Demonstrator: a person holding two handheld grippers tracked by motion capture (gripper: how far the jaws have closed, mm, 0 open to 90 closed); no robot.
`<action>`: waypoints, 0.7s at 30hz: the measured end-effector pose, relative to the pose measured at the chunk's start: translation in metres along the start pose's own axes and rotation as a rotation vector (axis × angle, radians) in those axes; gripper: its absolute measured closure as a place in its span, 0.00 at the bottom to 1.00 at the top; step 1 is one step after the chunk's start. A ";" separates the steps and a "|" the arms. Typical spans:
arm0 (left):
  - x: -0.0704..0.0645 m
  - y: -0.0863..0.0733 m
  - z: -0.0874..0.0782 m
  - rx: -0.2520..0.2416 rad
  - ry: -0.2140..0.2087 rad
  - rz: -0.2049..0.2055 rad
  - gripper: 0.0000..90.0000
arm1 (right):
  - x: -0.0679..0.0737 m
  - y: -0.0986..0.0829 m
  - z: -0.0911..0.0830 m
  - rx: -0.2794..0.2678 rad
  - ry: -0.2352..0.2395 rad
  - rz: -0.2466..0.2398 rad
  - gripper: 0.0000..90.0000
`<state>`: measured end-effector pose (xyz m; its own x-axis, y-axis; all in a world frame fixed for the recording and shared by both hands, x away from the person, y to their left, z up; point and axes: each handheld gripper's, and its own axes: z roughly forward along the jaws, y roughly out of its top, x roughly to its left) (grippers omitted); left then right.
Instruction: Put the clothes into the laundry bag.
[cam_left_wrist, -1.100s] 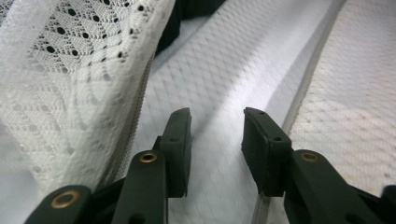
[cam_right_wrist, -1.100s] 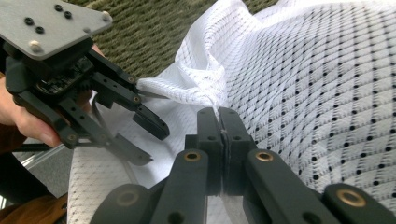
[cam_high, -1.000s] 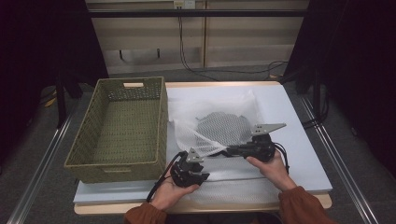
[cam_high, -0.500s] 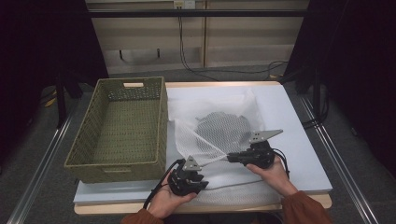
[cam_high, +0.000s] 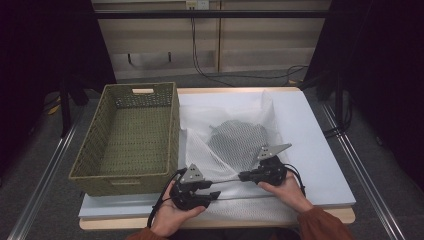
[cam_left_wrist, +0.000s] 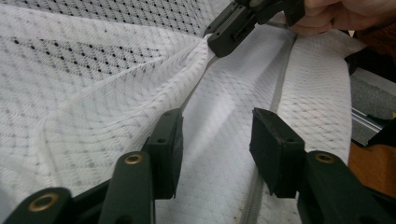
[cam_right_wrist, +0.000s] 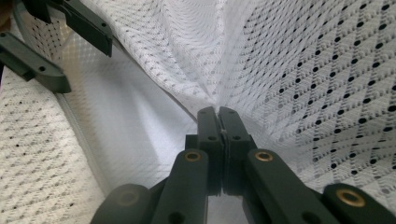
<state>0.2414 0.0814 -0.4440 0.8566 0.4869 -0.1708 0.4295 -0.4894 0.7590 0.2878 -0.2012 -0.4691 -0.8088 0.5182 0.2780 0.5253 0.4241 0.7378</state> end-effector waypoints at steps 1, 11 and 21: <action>-0.001 0.001 0.001 0.013 -0.009 0.003 0.58 | 0.000 -0.001 0.001 0.006 0.002 0.001 0.99; 0.000 0.009 0.013 -0.007 -0.028 0.010 0.61 | -0.006 -0.010 0.013 0.040 -0.014 0.009 0.98; 0.016 -0.013 -0.018 0.031 0.058 -0.012 0.68 | -0.001 -0.011 0.005 0.034 -0.001 0.000 0.93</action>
<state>0.2445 0.1081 -0.4452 0.8337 0.5336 -0.1422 0.4489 -0.5048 0.7374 0.2842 -0.2025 -0.4810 -0.8085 0.5189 0.2778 0.5342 0.4490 0.7163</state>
